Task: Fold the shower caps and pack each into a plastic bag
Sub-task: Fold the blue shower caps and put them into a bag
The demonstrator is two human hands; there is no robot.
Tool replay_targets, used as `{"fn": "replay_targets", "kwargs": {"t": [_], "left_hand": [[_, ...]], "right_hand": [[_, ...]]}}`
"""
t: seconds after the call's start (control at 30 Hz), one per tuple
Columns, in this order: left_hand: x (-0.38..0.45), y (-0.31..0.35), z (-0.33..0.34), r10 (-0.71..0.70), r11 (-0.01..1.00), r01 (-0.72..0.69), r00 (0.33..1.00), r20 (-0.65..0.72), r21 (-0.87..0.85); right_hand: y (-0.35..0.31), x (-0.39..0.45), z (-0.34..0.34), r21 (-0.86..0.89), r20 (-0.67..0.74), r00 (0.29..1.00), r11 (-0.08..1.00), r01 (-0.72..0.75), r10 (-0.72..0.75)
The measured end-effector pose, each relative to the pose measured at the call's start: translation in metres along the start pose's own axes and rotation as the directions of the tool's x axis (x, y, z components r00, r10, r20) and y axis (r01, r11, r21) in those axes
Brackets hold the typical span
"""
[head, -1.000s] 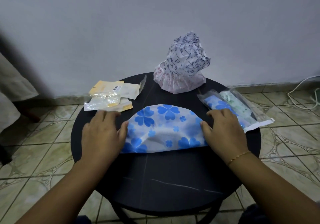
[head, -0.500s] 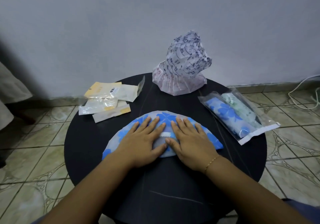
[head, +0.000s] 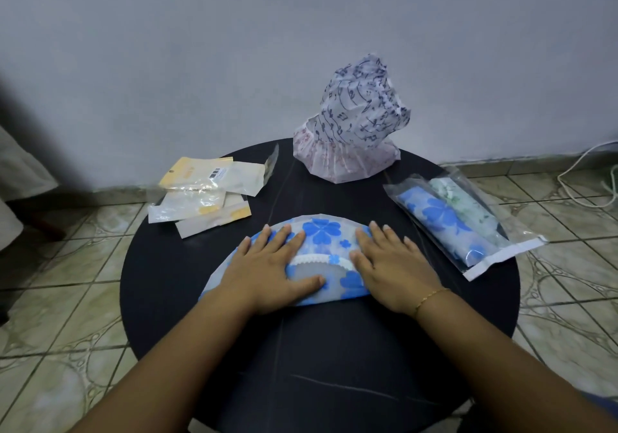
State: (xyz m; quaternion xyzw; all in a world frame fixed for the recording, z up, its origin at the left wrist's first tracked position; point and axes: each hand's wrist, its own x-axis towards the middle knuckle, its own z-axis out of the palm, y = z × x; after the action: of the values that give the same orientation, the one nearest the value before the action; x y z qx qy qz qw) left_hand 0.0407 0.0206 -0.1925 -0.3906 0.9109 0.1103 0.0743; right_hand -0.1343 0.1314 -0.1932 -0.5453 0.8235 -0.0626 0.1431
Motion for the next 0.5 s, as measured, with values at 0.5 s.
{"fn": "replay_targets", "kwargs": {"t": [0.5], "left_hand": [[-0.035, 0.007, -0.017, -0.239, 0.916, 0.218, 0.971, -0.022, -0.337]], "right_hand": [[-0.040, -0.023, -0.008, 0.025, -0.283, 0.958, 0.998, 0.055, -0.046]]}}
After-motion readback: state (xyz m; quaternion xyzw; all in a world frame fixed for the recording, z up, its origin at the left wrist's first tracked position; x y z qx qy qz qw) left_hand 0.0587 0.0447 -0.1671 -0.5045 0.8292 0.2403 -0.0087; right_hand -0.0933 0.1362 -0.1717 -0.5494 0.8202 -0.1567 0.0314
